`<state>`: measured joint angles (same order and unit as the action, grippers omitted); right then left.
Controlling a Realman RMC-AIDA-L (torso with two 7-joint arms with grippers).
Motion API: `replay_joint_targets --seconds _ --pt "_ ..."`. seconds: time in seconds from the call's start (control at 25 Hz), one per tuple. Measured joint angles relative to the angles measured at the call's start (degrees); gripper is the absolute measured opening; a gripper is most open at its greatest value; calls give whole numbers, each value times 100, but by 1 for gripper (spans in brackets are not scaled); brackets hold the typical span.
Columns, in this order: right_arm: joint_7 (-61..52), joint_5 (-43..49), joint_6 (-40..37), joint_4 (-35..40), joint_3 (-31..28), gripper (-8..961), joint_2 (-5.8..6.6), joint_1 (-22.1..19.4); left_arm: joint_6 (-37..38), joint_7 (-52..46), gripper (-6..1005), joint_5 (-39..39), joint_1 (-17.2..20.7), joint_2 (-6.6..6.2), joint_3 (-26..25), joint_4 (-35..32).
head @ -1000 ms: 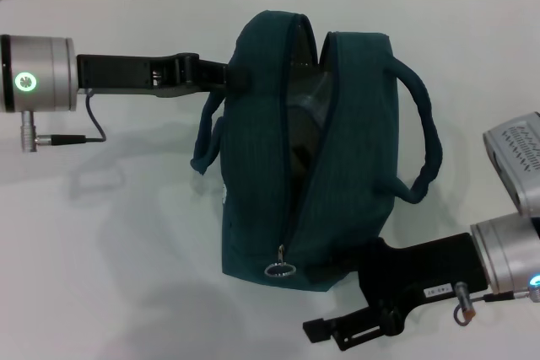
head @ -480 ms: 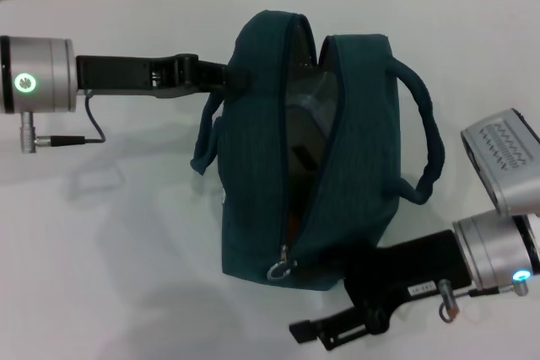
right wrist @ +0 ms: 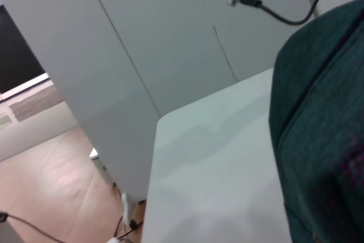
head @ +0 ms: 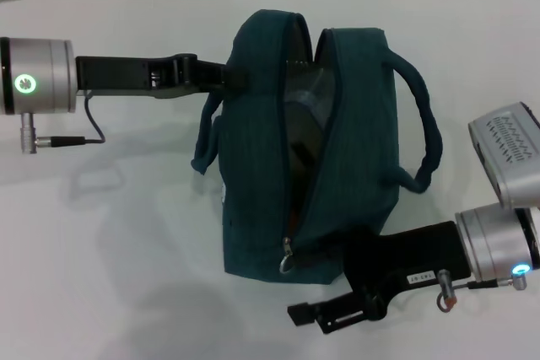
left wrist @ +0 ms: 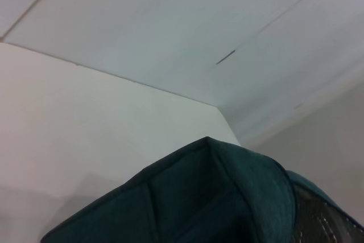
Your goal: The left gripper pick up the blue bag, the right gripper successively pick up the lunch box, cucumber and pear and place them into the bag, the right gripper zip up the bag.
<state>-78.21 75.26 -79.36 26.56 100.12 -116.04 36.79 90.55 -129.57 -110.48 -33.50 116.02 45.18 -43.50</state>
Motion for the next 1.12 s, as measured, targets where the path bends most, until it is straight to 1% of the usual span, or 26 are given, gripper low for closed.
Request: replay_joint_targets --seconds 0.24,0.36,0.48,0.56,0.64,0.88,1.12 --pt "234 -81 326 14 -74 811 -15 -71 -46 3 61 -10 -16 -5 -2 105" --pt "244 -191 455 68 245 811 -16 -15 -80 16 61 -18 -64 -20 -1 192" --pt "217 -422 565 93 725 811 -16 100 -100 44 61 -26 -74 -21 0 207" --pt "211 -513 576 93 842 811 -16 130 -101 62 61 -26 -63 -29 0 208" --pt "210 -602 573 94 808 811 -13 108 -101 68 61 -24 -24 -50 -1 210" --pt "219 -713 408 83 440 812 47 -85 -98 78 61 -54 26 -68 -1 211" --pt "68 -665 351 22 340 812 147 -124 -93 80 61 -57 28 -105 -1 211"
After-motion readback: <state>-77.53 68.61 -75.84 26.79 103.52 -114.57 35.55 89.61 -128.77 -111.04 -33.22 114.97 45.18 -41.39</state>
